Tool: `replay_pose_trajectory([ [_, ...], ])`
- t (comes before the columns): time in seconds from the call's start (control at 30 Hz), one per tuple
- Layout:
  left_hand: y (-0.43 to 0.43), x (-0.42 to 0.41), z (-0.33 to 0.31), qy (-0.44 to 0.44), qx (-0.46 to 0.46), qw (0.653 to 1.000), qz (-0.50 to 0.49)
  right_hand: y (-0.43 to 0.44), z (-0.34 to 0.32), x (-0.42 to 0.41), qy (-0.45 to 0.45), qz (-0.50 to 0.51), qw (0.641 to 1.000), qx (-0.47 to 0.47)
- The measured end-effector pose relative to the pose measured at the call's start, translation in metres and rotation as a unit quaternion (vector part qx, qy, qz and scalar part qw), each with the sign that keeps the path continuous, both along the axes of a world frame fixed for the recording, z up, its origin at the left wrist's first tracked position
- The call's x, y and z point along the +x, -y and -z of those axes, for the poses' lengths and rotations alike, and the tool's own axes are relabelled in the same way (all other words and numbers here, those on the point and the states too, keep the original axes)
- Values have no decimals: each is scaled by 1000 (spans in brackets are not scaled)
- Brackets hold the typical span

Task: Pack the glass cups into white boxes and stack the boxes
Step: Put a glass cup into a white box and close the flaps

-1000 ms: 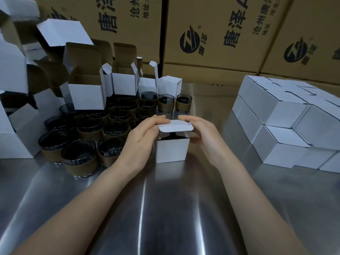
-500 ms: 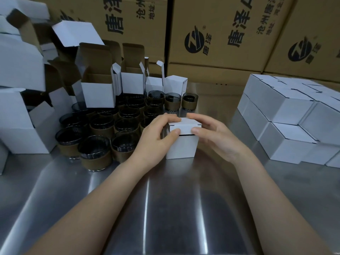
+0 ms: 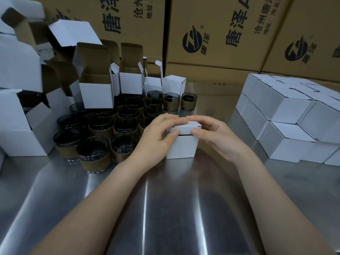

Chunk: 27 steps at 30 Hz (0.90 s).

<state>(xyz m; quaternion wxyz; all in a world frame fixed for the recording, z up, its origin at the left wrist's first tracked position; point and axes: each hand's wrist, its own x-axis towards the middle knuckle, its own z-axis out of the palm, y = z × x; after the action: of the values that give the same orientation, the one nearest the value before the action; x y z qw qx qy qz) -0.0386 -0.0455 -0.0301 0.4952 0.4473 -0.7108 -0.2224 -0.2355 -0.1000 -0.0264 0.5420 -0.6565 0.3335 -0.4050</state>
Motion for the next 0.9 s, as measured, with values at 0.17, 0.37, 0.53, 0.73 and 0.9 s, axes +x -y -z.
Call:
replay_pose_trajectory([
  [0.17,-1,0,-3,19,26,999,5,1,0,-1,-11,-9,1000,0],
  [0.37,-1,2,-3,22,45,999,3,-1,1,1,-11,-2,1000,10],
  [0.53,-1,3,-3,26,48,999,-3,-1,-1,3,-29,22,999,10],
  [0.73,-1,2,-2,94,27,995,-16,-1,-1,5,-42,27,999,11],
  [0.9,1,2,-3,129,18,991,-25,-1,-2,5,-58,28,998,10],
])
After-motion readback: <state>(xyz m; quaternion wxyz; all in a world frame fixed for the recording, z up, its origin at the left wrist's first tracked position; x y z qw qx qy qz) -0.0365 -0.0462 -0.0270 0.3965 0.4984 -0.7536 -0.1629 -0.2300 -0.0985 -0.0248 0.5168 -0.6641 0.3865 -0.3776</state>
